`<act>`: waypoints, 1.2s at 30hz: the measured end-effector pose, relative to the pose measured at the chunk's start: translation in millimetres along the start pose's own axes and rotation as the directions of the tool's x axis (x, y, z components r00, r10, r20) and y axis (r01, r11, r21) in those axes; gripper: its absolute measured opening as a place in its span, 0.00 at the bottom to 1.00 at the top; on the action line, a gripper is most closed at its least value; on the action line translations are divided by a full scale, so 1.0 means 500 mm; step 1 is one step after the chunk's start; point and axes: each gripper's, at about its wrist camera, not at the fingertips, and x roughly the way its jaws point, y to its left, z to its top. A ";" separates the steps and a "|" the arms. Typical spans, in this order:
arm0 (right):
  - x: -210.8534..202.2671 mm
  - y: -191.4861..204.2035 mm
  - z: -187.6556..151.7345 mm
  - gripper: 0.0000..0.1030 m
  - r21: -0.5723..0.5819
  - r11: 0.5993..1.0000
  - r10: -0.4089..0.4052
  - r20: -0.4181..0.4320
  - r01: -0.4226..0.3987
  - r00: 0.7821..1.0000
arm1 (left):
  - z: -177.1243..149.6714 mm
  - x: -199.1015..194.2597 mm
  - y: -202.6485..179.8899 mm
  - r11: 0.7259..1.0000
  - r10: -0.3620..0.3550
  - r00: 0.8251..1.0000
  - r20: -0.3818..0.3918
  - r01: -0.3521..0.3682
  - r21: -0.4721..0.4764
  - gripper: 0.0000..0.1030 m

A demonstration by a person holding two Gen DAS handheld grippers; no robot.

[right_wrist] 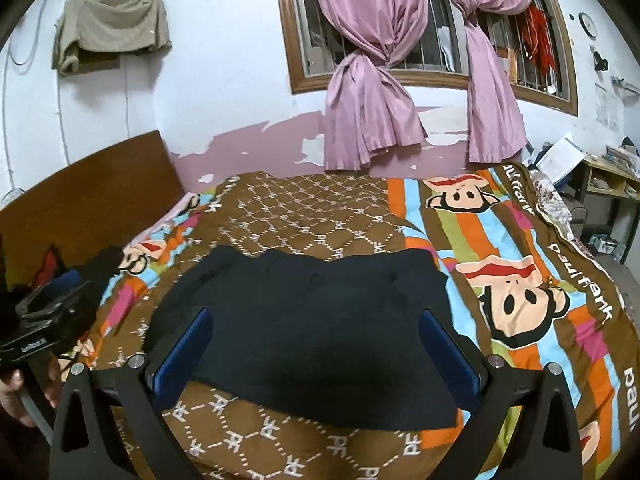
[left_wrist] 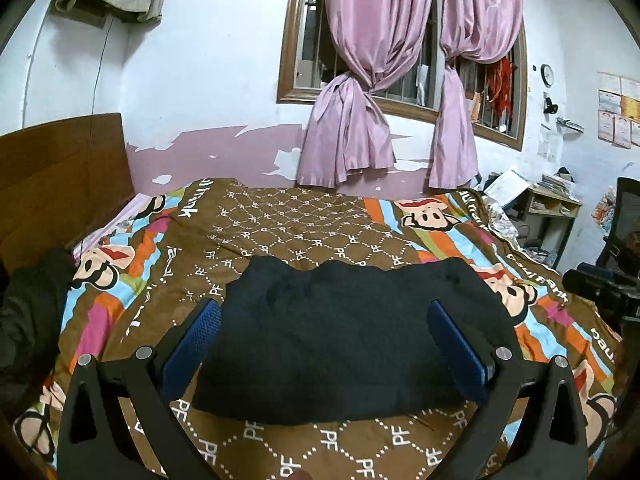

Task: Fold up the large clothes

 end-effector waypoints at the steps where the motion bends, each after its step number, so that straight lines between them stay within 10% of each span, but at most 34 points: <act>1: -0.012 0.010 -0.007 1.00 -0.005 1.000 0.006 0.012 -0.006 1.000 | -0.003 -0.010 -0.006 1.000 -0.002 1.000 0.001 0.002 0.005 0.98; 36: -0.142 0.131 -0.220 1.00 -0.042 0.997 -0.053 0.190 0.062 0.980 | -0.205 -0.174 -0.007 0.991 0.013 0.996 0.094 -0.025 0.134 0.98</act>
